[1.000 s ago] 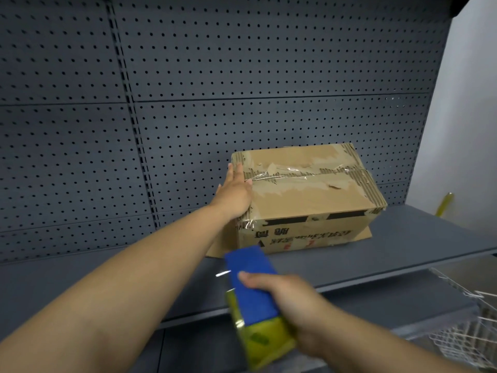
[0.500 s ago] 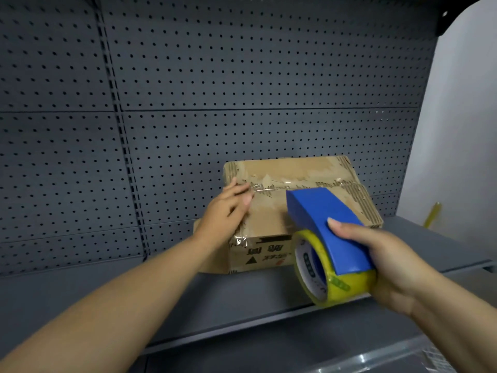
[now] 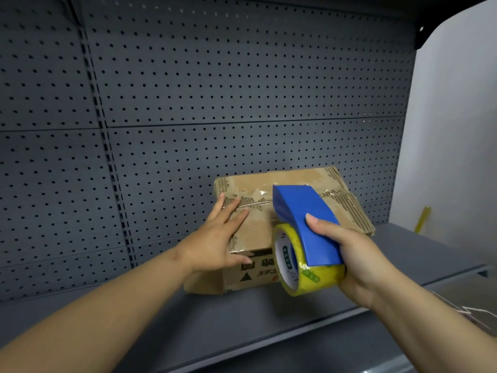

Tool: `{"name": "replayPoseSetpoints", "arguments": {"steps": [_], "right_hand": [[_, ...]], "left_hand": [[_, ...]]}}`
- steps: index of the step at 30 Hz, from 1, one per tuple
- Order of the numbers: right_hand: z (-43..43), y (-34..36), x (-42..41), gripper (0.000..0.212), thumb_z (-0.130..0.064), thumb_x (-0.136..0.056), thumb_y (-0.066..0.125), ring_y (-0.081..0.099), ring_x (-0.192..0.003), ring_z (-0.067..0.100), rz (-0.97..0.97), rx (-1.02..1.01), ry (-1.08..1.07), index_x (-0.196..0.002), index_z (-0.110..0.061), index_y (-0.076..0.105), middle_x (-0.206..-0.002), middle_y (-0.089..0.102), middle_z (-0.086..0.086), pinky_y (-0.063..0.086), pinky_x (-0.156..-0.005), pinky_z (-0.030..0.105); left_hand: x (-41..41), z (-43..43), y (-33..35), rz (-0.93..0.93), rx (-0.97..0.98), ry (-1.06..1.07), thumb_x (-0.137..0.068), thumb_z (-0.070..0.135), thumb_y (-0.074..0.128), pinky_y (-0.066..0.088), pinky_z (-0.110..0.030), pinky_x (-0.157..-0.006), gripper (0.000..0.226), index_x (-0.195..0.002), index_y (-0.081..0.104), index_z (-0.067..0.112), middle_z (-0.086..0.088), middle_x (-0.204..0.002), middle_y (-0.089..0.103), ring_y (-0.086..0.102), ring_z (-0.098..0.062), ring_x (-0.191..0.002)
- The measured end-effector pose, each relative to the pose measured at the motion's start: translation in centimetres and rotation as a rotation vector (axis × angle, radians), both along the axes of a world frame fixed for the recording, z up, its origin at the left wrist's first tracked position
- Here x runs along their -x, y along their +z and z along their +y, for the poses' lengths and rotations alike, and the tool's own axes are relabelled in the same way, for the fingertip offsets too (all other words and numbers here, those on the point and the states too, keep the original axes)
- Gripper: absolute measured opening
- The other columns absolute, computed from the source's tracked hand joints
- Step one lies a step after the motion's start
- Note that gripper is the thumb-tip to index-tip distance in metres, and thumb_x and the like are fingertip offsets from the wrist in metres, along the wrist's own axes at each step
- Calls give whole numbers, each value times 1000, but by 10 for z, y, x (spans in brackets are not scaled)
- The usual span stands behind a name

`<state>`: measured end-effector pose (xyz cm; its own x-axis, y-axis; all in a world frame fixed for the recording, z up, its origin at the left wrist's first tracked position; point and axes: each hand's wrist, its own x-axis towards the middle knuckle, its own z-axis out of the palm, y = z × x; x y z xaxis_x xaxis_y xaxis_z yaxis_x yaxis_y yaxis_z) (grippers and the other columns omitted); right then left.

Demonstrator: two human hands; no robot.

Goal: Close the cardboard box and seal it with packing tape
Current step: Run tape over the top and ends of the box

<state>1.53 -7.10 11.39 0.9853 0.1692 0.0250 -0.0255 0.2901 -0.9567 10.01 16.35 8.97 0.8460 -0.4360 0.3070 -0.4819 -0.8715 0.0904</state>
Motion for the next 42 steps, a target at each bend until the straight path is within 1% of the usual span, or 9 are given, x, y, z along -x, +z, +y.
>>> {"name": "replayPoseSetpoints", "arguments": {"steps": [8, 14, 16, 20, 23, 26, 31, 36, 42], "right_hand": [[-10, 3, -6, 34, -31, -62, 69, 70, -73, 21, -141, -32, -14, -90, -12, 72, -88, 74, 9, 55, -65, 32], [-36, 0, -9, 30, -28, -65, 73, 71, -75, 19, -165, -76, -42, -91, -12, 73, -90, 74, 8, 55, -63, 30], [-48, -1, -11, 32, -31, -65, 69, 71, -75, 19, -172, -63, -33, -92, -12, 72, -89, 75, 7, 55, -63, 28], [-70, -2, -16, 32, -32, -65, 69, 70, -74, 16, -191, -25, -19, -91, -14, 71, -85, 75, 4, 54, -63, 27], [-85, -3, -22, 27, -33, -66, 69, 70, -75, 16, -201, -10, -1, -86, -15, 72, -84, 74, 4, 53, -70, 30], [-99, -4, -27, 27, -33, -66, 68, 68, -75, 16, -244, 40, 15, -86, -15, 70, -83, 74, 2, 51, -75, 33], [-116, -3, -29, 20, -28, -67, 65, 68, -73, 11, -367, 108, 28, -84, -18, 69, -77, 74, -5, 54, -73, 28], [-124, 0, -30, 39, -44, -53, 71, 68, -81, 18, -439, 136, -2, -83, -19, 70, -82, 73, -3, 54, -78, 36], [-139, 5, -27, 28, -37, -60, 71, 67, -75, 7, -525, 173, 52, -83, -22, 68, -75, 72, -11, 53, -70, 26]], "left_hand": [[13, -8, -11, -71, -24, 36, -76, 64, 56, 8, -37, -113, 102, -148, -4, 26, 13, -147, -30, -41, -12, -132], [25, -15, -57, -358, -366, 89, -67, 77, 52, 18, -45, -112, 113, -146, 19, 3, -24, -150, 22, 8, -43, -140], [28, -19, -72, -377, -397, 91, -64, 75, 59, 0, -46, -116, 120, -147, 11, 2, -26, -150, 21, 5, -43, -141], [28, -32, -84, -387, -409, 120, -67, 80, 48, 5, -50, -112, 119, -148, 6, 4, -24, -154, 3, 2, -44, -142], [34, -48, -81, -457, -373, 91, -68, 89, 30, 16, -46, -106, 110, -143, 32, 8, -22, -150, 26, 22, -41, -136], [47, -67, -56, -520, -383, 100, -78, 79, 26, 38, -42, -77, 80, -102, 69, 16, -12, -106, 67, 56, -31, -96], [48, -117, 19, -393, 187, 206, -93, 55, 26, 39, -29, -54, 50, -62, 52, 25, 6, -64, 58, 56, -14, -62], [30, -172, 92, 113, 1176, 66, -93, 48, 42, 49, -25, -79, 38, -105, 60, 17, 0, -103, 67, 64, -12, -91], [39, -211, 126, 372, 1252, -116, -84, 45, 57, 48, -17, -52, 35, -86, 61, 10, -7, -71, 51, 49, -17, -58]]}}
